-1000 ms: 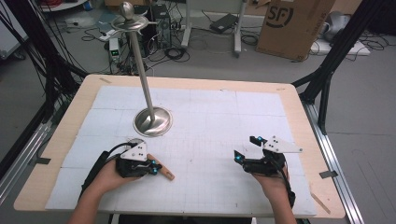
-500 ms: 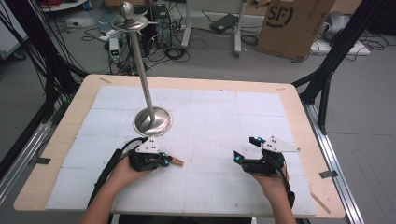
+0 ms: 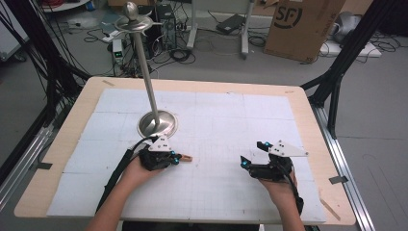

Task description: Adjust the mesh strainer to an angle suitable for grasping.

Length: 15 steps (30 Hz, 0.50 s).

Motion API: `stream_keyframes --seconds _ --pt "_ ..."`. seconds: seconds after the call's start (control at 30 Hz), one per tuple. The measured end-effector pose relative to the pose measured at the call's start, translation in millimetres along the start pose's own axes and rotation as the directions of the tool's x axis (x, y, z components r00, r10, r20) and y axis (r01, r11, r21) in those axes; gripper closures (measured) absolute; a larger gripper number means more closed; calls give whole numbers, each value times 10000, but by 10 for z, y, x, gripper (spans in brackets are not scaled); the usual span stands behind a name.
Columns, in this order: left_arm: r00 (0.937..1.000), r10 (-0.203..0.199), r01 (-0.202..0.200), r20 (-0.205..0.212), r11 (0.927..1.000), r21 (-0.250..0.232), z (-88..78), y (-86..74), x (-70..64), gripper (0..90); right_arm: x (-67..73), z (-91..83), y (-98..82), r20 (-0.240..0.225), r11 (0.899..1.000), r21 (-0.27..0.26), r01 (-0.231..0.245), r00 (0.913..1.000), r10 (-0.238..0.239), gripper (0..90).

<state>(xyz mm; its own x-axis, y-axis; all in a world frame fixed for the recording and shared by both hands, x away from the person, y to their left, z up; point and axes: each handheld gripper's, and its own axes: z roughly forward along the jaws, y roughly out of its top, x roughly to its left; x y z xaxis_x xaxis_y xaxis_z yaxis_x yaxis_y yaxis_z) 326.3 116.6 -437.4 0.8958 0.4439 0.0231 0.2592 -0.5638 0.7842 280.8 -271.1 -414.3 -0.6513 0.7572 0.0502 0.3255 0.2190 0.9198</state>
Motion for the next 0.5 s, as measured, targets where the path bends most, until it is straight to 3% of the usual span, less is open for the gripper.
stream_keyframes --seconds 0.07,0.27,0.33,0.37,0.43,0.47,0.5 --pt "9999 90 -90 -43 10000 8 -26 5 2 863 -3 -14 1 0 10000 -15 -51 10000 51 146" --pt "9988 -271 244 -415 9976 -643 -236 26 84 868 -6 -16 -2 9 9999 -13 -111 9999 111 146" --pt "9958 -543 488 -731 9959 -759 -314 5 150 873 -2 -12 -3 -22 10000 16 -98 9999 98 146" --pt "9915 -753 677 -1060 9949 -743 -393 -30 223 878 0 -12 -4 -23 9999 39 -123 9999 123 146" --pt "9892 -829 740 -1208 9943 -761 -427 -52 257 885 -2 -6 -7 12 9999 41 -116 9999 116 146" --pt "9827 -1083 971 -1506 9921 -798 -484 -99 320 889 -5 -4 -9 13 9999 34 -110 9999 110 146" --pt "9827 -1083 971 -1506 9921 -798 -484 -99 320 890 -5 -2 -10 24 9999 59 -137 9999 137 146"
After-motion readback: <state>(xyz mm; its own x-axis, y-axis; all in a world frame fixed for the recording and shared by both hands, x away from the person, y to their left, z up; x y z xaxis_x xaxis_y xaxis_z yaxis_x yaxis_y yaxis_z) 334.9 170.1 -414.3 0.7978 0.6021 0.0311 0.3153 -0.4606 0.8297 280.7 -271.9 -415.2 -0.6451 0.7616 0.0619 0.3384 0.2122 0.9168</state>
